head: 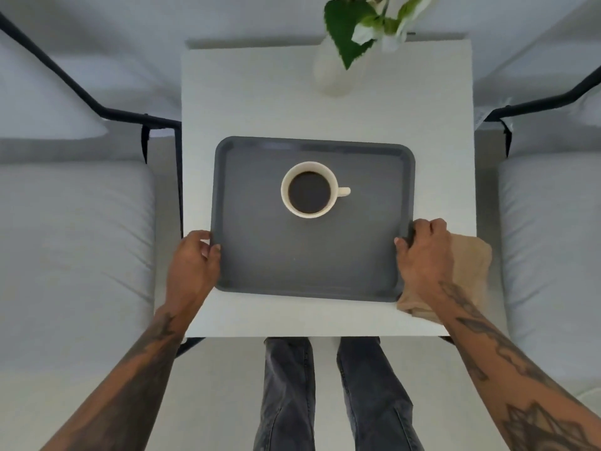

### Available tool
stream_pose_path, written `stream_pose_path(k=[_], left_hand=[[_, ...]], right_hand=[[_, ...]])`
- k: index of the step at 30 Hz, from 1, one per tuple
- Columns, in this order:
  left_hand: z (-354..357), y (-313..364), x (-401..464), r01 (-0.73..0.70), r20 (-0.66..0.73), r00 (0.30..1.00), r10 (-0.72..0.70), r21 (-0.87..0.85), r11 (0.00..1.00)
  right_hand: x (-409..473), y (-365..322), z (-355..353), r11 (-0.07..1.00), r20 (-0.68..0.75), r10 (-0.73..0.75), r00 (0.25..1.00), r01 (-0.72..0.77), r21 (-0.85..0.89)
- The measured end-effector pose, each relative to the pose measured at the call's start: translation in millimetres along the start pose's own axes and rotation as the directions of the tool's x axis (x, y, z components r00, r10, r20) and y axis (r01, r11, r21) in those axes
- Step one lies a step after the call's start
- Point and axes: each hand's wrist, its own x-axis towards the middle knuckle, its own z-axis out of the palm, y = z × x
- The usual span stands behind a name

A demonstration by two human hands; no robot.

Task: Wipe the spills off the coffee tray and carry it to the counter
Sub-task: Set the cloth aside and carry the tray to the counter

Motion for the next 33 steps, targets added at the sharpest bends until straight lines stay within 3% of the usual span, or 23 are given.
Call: stream_pose_path(k=[6, 12, 16, 19, 21, 23, 27, 33], left_hand=[[-4.0, -26.3, -2.5, -0.042, 0.01, 0.999, 0.042, -0.006, 0.999], [-15.6, -44.9, -7.6, 0.019, 0.024, 1.0, -0.018, -0.021, 1.0], [-25.9, -33.8, -10.0, -0.019, -0.018, 1.0, 0.021, 0.058, 0.998], [-39.7, 0.2, -1.7, -0.168, 0.012, 0.986, 0.169, -0.007, 0.986], [-44.3, 25.0, 12.3, -0.311, 0.129, 0.94, 0.316, -0.06, 0.949], [-42.7, 48.5, 26.2, -0.364, 0.266, 0.887, 0.377, -0.099, 0.926], [-29.7, 77.2, 45.4, -0.389, 0.416, 0.81, 0.413, -0.146, 0.909], [-16.8, 77.9, 41.4, -0.399, 0.352, 0.809, 0.471, -0.259, 0.88]], right_hand=[[4.3, -9.9, 3.3, 0.994, -0.006, -0.086, 0.996, 0.085, -0.072], [-3.1, -26.3, 11.9, 0.994, 0.024, -0.091, 0.996, 0.093, -0.066], [-9.3, -38.5, 8.6, 0.981, -0.004, -0.082, 0.997, 0.08, -0.179], [-15.0, -63.1, -5.9, 0.958, -0.081, -0.28, 0.957, 0.284, 0.046], [-15.6, -87.2, -18.1, 0.862, -0.041, -0.445, 0.895, 0.44, 0.251], [-14.4, -110.5, -24.8, 0.802, 0.036, -0.528, 0.848, 0.484, 0.35], [-5.9, -130.7, -17.6, 0.775, 0.163, -0.586, 0.794, 0.491, 0.398], [-4.7, -127.3, -5.5, 0.76, 0.104, -0.596, 0.796, 0.517, 0.395]])
